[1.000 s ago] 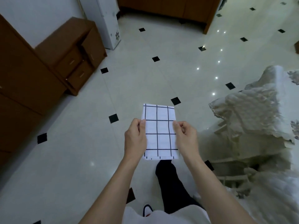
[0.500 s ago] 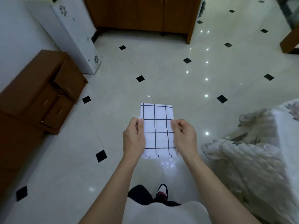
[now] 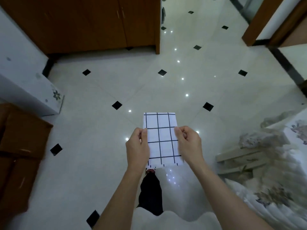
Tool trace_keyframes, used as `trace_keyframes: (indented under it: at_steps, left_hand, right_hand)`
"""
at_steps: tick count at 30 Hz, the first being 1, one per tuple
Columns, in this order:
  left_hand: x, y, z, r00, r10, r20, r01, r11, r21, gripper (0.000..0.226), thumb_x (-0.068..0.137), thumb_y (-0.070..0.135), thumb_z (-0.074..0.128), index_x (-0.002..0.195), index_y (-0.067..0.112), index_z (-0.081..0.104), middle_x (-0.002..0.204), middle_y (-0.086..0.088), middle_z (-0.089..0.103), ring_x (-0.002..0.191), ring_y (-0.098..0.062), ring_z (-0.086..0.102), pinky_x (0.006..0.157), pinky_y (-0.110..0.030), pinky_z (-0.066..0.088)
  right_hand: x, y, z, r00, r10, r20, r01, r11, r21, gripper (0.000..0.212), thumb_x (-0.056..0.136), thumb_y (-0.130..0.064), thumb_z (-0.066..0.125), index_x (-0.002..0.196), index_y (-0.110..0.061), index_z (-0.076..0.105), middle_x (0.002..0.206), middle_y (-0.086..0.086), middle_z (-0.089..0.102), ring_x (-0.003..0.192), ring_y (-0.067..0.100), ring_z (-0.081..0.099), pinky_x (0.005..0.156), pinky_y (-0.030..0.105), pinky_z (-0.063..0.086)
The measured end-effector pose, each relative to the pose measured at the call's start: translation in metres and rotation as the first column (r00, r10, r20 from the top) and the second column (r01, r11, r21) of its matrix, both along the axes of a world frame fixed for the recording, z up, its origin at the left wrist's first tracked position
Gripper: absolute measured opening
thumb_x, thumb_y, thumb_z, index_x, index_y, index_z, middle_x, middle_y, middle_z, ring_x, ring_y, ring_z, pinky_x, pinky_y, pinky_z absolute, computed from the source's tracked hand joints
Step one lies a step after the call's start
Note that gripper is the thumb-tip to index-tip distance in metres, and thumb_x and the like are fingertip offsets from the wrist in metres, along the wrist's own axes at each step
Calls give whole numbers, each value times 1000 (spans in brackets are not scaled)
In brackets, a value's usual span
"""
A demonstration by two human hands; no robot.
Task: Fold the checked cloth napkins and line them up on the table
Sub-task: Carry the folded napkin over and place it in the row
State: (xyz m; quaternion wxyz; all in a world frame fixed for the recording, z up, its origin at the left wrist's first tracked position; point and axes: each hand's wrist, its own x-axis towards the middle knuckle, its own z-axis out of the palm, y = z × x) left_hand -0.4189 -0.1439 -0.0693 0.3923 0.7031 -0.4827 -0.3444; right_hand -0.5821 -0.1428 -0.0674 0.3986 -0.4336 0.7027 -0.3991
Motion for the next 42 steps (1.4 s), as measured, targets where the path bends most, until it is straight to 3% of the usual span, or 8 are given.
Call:
trace_keyframes:
  at_steps: [3, 8, 15, 20, 28, 37, 42]
  left_hand:
    - [3, -79, 0, 994, -111, 7, 111, 994, -20, 31, 104, 26, 50, 78, 9, 53, 69, -16, 56, 58, -8, 40, 54, -19, 34]
    - [-12, -186, 16, 965, -262, -6, 262, 965, -24, 32, 103, 28, 49, 80, 7, 54, 66, -3, 48, 57, -8, 37, 53, -18, 34]
    - [-58, -274, 16, 912, -410, -5, 410, 912, -22, 32, 103, 29, 50, 79, 8, 54, 68, -7, 54, 56, -6, 38, 53, -18, 34]
    - [-109, -325, 11, 870, -494, -7, 493, 869, -30, 33, 103, 28, 51, 78, 6, 54, 64, 2, 48, 56, -6, 39, 54, -17, 35]
    - [-261, -425, 0, 790, -612, 35, 613, 789, -25, 32, 102, 26, 52, 77, 6, 53, 63, 2, 46, 56, -8, 37, 54, -20, 33]
    - [-458, -491, 29, 640, -767, 42, 768, 639, -34, 32, 103, 25, 51, 78, 5, 53, 65, 3, 46, 57, -7, 38, 55, -17, 35]
    - [-536, -497, 35, 527, -849, 47, 850, 526, -41, 30, 102, 24, 51, 75, 10, 53, 67, 0, 51, 58, -5, 41, 56, -16, 36]
  right_hand:
    - [1, -64, 7, 995, -90, -31, 91, 996, 5, 26, 99, -32, 58, 78, -18, 62, 48, -18, 42, 51, 3, 38, 52, 17, 35]
    - [-8, -142, 21, 973, -228, -38, 228, 974, -10, 28, 100, -32, 56, 77, -17, 61, 46, -17, 42, 49, 4, 37, 49, 16, 34]
    - [-46, -208, 22, 925, -373, -71, 372, 928, -24, 32, 100, -31, 57, 71, -17, 58, 45, -15, 39, 49, 4, 37, 50, 18, 34]
    - [-92, -245, 11, 885, -461, -70, 461, 887, -13, 29, 99, -31, 58, 74, -19, 62, 50, -15, 43, 54, 5, 41, 53, 17, 34]
    - [-229, -324, -5, 810, -584, -49, 583, 812, -37, 31, 100, -30, 57, 78, -9, 62, 52, -12, 38, 51, 6, 37, 53, 19, 34]
    - [-401, -367, 14, 673, -740, -17, 738, 672, -55, 32, 100, -31, 57, 69, -23, 54, 47, -15, 41, 49, 5, 37, 49, 18, 31]
    - [-462, -361, 8, 559, -829, 18, 827, 557, -74, 32, 99, -31, 58, 68, -25, 55, 49, -17, 43, 50, 4, 38, 54, 28, 34]
